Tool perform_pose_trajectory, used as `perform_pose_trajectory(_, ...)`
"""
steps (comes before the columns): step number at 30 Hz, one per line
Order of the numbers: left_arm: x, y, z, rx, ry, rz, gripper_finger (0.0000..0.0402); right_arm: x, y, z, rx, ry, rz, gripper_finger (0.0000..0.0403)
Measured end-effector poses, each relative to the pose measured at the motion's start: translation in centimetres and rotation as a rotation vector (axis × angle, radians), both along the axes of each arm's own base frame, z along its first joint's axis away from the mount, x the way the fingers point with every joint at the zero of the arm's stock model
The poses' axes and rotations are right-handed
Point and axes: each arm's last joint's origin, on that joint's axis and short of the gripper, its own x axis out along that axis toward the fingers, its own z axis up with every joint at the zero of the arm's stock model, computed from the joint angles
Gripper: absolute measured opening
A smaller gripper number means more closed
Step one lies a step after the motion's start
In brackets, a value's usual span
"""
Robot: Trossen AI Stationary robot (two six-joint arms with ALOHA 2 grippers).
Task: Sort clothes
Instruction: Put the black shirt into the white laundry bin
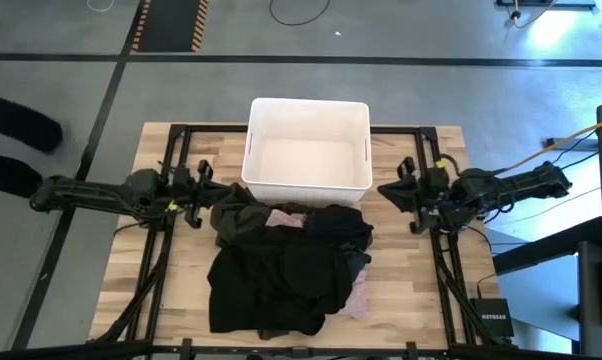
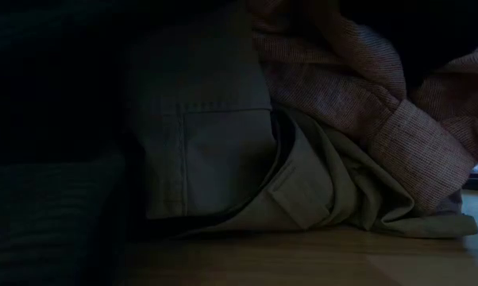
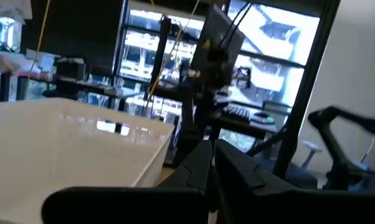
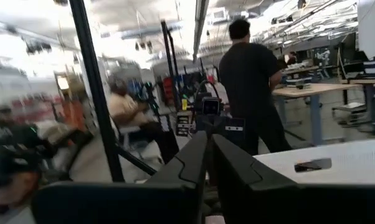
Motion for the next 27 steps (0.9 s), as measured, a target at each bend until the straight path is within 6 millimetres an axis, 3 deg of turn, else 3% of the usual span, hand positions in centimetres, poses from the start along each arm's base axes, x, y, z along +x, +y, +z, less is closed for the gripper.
perform_pose_trajectory(11, -0.5, -0.3, 2.2, 0.04, -0.032, -0.093, 0.0015, 7.8, 2.0, 5.9, -0.073, 0.04, -0.004, 0.0042)
perform_pose_trajectory(17, -0.4, -0.3, 2.1, 0.037, 0.047, -0.094, 0.0015, 11.6, 4.3, 6.0, -0.197, 0.236, 0.022, 0.0047)
perform_pose_trajectory(21, -0.4, -0.3, 1.9, -0.037, 0.09, -0.111, 0.0015, 13.7, 6.3, 5.4, -0.258, 0.382, 0.057, 0.0093)
perform_pose_trajectory(27, -0.4, -0.3, 1.8, -0.083, 0.099, -0.118, 0.0015, 15.8, 9.8, 3.7, -0.315, 0.489, 0.138, 0.0209)
